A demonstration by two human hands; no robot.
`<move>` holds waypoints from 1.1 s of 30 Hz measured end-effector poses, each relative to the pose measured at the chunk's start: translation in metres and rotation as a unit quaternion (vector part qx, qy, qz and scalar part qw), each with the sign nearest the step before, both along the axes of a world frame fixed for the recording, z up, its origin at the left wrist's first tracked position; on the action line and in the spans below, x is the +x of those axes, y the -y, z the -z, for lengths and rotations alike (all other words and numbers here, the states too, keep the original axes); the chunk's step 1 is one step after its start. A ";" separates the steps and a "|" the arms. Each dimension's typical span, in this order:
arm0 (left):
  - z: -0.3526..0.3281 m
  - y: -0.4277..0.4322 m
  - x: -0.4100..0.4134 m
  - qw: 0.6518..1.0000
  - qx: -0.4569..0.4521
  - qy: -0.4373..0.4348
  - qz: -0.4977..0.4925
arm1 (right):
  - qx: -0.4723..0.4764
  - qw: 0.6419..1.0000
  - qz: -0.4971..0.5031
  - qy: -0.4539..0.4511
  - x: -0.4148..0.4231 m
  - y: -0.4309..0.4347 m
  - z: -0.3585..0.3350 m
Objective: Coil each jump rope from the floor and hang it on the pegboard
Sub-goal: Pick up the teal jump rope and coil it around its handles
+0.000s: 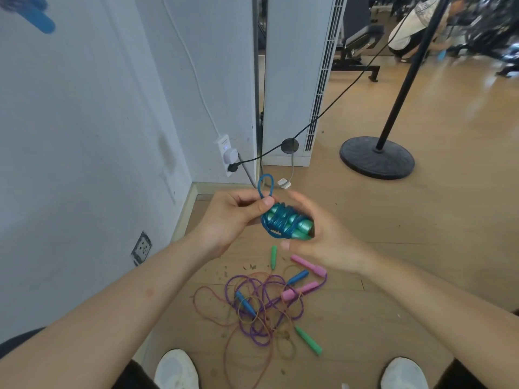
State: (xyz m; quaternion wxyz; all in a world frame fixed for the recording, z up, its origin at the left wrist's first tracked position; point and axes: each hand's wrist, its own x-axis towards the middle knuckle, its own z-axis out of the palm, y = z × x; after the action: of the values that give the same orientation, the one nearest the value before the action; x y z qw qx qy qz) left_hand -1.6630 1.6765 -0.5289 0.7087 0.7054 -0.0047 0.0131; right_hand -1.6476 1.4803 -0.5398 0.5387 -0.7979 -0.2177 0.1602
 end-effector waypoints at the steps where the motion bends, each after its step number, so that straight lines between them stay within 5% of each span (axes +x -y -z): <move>1: 0.001 0.001 -0.001 1.000 0.005 0.012 -0.006 | 0.041 0.997 -0.006 -0.070 -0.001 0.000 -0.004; 5: 0.001 0.004 -0.004 0.998 0.030 0.058 0.018 | 0.186 0.911 -0.048 -0.364 0.001 0.004 -0.019; 9: -0.003 0.006 -0.006 0.996 0.001 0.079 0.045 | 0.232 0.862 -0.048 -0.448 0.005 0.007 -0.020; 11: -0.003 0.007 -0.006 0.997 -0.009 0.066 0.024 | 0.230 0.881 -0.043 -0.411 0.005 0.005 -0.019; 14: 0.000 0.008 -0.003 0.997 0.033 0.059 -0.023 | 0.160 0.957 0.011 -0.244 0.005 0.004 -0.013; 17: 0.002 0.008 -0.003 0.997 0.055 0.026 -0.046 | 0.071 0.991 0.072 -0.084 0.006 0.003 -0.003; 22: -0.001 0.011 -0.006 0.999 0.026 -0.001 -0.040 | 0.014 0.995 0.066 0.069 0.007 0.001 0.009; 33: -0.004 0.006 -0.009 0.991 -0.122 -0.056 -0.027 | -0.019 0.987 0.040 0.156 0.009 0.003 0.011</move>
State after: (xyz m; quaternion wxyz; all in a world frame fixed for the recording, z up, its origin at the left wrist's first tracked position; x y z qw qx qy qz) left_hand -1.6720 1.6701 -0.5250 0.7881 0.6131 0.0555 -0.0072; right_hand -1.6385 1.4771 -0.5511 0.4890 -0.8312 -0.2639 0.0157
